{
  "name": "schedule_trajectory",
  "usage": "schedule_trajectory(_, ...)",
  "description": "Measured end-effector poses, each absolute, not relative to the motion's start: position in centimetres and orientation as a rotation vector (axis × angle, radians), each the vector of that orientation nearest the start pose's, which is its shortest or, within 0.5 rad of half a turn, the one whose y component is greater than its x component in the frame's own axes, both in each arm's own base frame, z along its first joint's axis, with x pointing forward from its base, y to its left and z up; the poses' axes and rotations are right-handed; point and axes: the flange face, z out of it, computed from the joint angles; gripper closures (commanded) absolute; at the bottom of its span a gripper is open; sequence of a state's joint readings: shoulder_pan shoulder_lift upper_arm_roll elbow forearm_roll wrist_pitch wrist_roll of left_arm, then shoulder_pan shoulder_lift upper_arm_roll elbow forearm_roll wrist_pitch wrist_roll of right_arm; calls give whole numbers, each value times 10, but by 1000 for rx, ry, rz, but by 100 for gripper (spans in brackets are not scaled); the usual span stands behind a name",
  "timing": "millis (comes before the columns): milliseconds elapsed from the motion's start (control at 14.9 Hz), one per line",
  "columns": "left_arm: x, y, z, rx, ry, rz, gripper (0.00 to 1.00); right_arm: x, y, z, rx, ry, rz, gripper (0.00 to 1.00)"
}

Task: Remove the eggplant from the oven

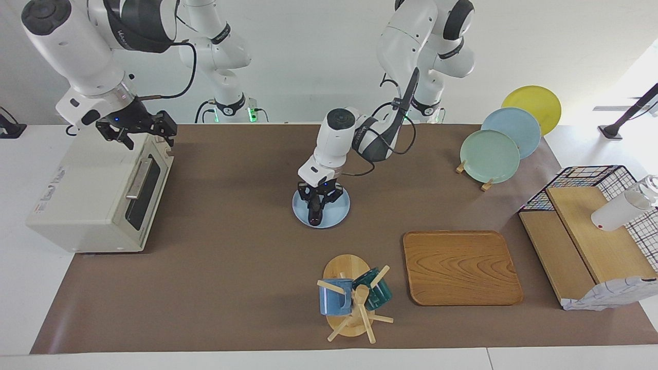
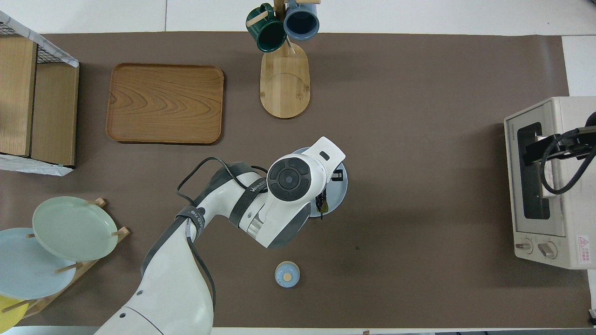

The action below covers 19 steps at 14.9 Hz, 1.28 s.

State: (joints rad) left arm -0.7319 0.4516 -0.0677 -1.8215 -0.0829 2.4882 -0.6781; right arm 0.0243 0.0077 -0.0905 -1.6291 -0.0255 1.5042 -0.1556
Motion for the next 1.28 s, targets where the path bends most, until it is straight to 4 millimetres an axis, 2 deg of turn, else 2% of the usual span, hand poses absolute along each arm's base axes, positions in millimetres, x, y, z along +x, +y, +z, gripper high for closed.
schedule_trajectory(135, 482, -457, 331, -3326, 33, -147, 100, 544, -38, 589, -3144, -136, 208, 0)
schedule_trajectory(269, 504, -418, 371, -3304, -21, -123, 100, 543, -37, 591, -3144, -137, 207, 0)
schedule_trajectory(471, 541, -343, 425, -3277, -40, -102, 100, 539, -36, 595, -3144, -136, 197, 0)
schedule_trajectory(538, 558, -316, 437, -3272, -39, -105, 100, 538, -36, 596, -3144, -135, 194, 0)
schedule_trajectory(673, 595, -252, 449, -3261, 0, -117, 100, 537, -38, 596, -3144, -129, 194, 0)
schedule_trajectory(807, 631, -179, 443, -3246, 65, -113, 100, 537, -40, 595, -3143, -124, 195, 0)
schedule_trajectory(874, 647, -147, 435, -3241, 89, -108, 100, 537, -41, 595, -3144, -121, 195, 0)
schedule_trajectory(942, 662, -123, 425, -3239, 99, -105, 100, 537, -42, 595, -3144, -119, 193, 0)
schedule_trajectory(1076, 693, -104, 400, -3242, 90, -103, 100, 537, -43, 595, -3144, -116, 190, 0)
schedule_trajectory(1278, 728, -103, 354, -3247, 90, -136, 100, 537, -43, 595, -3144, -116, 189, 0)
